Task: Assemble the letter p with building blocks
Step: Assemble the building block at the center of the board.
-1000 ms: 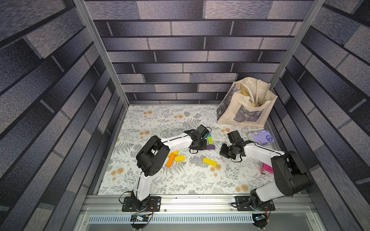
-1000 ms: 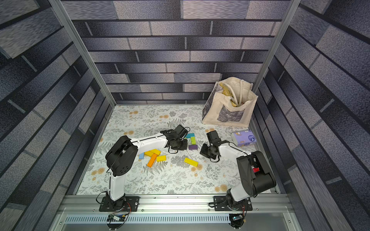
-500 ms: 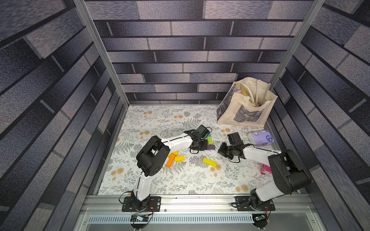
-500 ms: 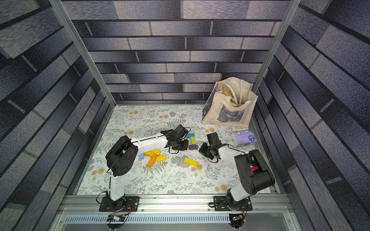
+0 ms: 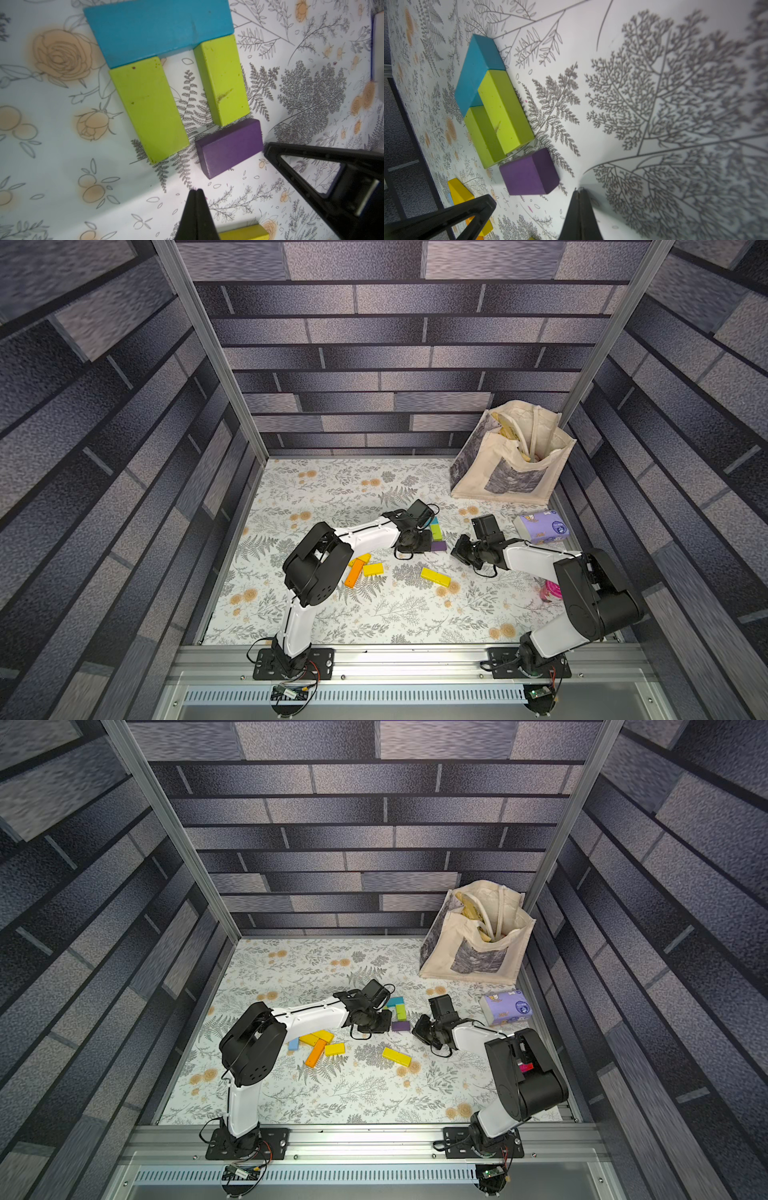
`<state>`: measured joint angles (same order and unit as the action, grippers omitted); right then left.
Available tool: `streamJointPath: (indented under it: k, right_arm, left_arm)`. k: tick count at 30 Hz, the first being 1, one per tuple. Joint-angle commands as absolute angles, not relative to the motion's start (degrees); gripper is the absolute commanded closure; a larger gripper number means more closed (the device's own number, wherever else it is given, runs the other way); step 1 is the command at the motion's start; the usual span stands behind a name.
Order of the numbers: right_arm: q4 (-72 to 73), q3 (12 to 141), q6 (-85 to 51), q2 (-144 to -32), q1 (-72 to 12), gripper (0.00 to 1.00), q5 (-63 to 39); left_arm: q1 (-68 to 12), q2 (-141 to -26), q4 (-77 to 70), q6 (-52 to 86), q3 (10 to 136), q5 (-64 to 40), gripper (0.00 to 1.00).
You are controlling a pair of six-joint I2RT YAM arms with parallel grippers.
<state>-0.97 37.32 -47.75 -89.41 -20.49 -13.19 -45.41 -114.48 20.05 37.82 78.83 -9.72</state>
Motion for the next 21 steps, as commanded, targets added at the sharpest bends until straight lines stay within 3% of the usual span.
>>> streamJointPath:
  k: [1, 21]
  right_arm:
    - [-2.9, 36.6, -46.8, -91.2, -20.6, 1.00, -12.3]
    - [-3.2, 38.5, -46.6, -93.4, -20.7, 1.00, -12.6]
  left_arm:
    - [-45.7, -115.0, 19.3, 39.1, 77.5, -10.8, 1.00]
    - [-44.8, -117.3, 19.0, 39.1, 78.0, -12.6, 1.00]
